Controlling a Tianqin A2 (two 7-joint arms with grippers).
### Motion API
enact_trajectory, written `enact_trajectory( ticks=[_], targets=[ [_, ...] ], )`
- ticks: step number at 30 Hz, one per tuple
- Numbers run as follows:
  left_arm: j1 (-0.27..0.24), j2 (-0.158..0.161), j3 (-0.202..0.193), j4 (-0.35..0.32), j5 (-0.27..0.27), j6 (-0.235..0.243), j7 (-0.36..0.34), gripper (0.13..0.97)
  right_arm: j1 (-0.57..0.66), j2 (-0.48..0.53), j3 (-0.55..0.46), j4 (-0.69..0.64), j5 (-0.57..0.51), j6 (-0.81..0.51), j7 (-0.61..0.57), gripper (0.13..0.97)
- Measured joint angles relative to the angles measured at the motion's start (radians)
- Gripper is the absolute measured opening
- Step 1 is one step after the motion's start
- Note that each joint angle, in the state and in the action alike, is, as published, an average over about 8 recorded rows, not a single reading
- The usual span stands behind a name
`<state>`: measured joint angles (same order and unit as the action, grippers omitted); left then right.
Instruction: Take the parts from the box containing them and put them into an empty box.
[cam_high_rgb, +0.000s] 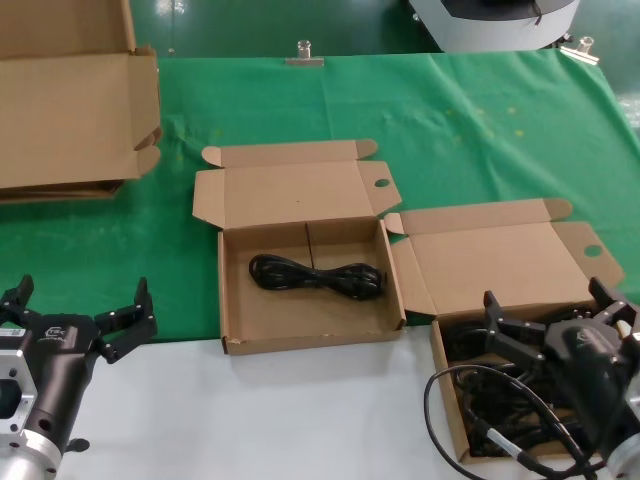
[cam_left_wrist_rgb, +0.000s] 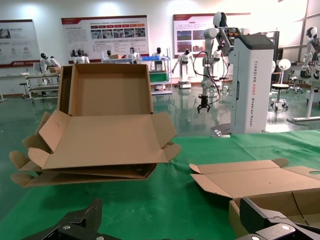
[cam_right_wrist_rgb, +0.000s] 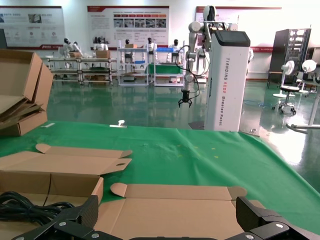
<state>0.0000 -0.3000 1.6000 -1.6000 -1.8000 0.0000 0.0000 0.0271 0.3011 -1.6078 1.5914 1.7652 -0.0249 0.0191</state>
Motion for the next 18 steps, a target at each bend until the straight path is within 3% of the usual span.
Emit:
enact_trajectory(
  ticks=[18],
  targets=[
    [0.000,0.000,0.000,0.000,0.000,0.000,0.000,0.966,0.000,0.000,0.000,0.000,0.000,0.000,0.000,0.966]
  ],
)
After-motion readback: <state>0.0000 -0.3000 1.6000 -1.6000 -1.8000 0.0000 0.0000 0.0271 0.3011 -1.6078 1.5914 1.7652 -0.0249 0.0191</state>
